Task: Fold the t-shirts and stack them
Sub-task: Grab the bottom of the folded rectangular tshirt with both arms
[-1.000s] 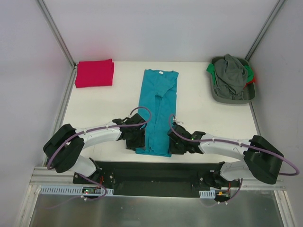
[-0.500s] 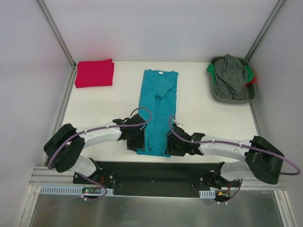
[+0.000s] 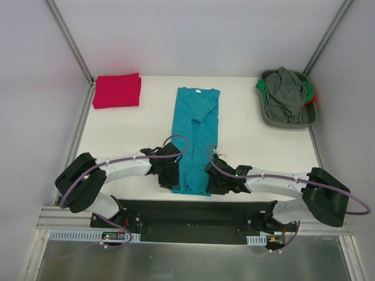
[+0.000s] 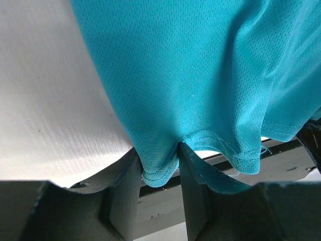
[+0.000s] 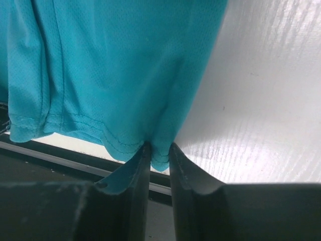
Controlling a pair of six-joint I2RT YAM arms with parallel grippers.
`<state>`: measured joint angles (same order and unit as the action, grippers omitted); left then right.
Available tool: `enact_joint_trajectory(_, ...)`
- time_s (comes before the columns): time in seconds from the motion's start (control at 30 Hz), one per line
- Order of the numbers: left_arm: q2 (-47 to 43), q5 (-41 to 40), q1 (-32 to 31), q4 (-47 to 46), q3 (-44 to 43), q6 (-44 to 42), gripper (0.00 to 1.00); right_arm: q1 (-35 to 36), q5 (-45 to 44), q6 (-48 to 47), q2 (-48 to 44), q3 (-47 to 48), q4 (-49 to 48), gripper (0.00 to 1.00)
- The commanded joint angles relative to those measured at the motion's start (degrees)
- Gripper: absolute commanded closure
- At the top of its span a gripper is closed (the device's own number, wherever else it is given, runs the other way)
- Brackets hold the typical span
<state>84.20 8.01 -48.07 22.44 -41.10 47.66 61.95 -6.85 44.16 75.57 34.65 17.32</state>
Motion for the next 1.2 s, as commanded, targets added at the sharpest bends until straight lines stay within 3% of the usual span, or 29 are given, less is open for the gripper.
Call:
enact_joint_trajectory(0.0, 3.78, -3.35, -1.06, 3.31, 4.62, -0.37, 0.65, 0.45, 0.61, 0.49, 2.12, -0.02, -0.45, 0.82)
enact_joint_trajectory(0.2, 0.79, -7.21, -0.97, 5.94, 8.31, 0.32, 0.64, 0.54, -3.07, 2.51, -1.99, -3.88, 3.76, 1.00)
enact_joint_trajectory(0.37, -0.44, -9.77, -1.06, 9.03, 10.86, 1.82, 0.63, 0.45, -4.14, 2.07, -5.78, -6.35, 5.36, 0.99)
enact_joint_trajectory(0.6, -2.37, -6.53, -1.14, 9.03, 10.78, 1.82, 0.64, 0.45, -0.18, 0.49, -4.74, -7.23, -0.97, 1.00)
enact_joint_trajectory(0.77, -5.45, -1.07, -2.98, 6.31, 10.25, 2.00, 0.76, 0.54, 0.44, 0.31, -2.27, -5.91, -1.24, 1.00)
enact_joint_trajectory(0.9, -9.05, -0.97, -3.69, 6.13, 11.56, 2.96, 1.00, 0.71, 0.35, 0.40, -3.58, -6.44, -1.24, 0.99)
enact_joint_trajectory(1.17, -23.09, 1.56, -3.78, 6.39, 18.60, 6.92, 1.00, 5.01, 5.08, -0.39, -13.07, -10.31, 1.49, 1.00)
